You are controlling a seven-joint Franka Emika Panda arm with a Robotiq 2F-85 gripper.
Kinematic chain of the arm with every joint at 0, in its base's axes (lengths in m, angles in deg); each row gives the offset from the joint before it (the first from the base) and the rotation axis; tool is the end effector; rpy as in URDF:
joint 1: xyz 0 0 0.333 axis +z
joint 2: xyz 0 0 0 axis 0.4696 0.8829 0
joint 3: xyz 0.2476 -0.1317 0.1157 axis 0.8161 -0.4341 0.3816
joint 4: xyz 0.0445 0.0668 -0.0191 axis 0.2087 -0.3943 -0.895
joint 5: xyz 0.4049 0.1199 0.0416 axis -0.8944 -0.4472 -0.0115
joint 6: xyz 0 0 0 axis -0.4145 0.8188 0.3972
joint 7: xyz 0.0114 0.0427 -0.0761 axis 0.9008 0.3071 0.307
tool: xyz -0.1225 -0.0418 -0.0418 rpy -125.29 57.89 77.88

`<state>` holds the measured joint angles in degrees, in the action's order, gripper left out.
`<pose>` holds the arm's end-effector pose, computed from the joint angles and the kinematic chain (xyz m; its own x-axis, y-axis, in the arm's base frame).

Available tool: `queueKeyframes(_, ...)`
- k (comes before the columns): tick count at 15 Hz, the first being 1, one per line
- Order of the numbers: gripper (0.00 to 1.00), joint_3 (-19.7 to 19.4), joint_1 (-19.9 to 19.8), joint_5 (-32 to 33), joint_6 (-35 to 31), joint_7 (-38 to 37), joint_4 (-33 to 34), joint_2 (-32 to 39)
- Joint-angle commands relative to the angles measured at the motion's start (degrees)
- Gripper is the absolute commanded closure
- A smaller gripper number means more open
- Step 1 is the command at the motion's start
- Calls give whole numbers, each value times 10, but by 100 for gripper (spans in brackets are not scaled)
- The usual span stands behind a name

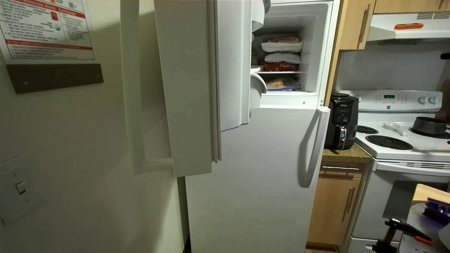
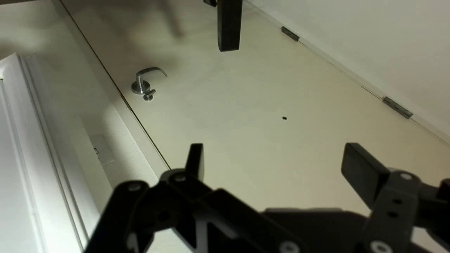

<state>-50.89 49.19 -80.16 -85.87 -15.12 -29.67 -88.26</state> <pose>0.2394 0.4372 0.8303 0.7978 0.4102 0.4419 0.6029 -0.5384 -0.5888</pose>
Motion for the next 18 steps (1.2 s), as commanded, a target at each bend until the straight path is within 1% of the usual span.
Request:
queueKeyframes(1,0,0,1,2,1,-2,4,3)
queueKeyframes(4,0,-6,-3,12,18,-3,1,-8)
queueKeyframes(13,0,-59,-27,73,138,-6,22,-57)
queueKeyframes(18,0,-88,-55,136,206,10,21,-91)
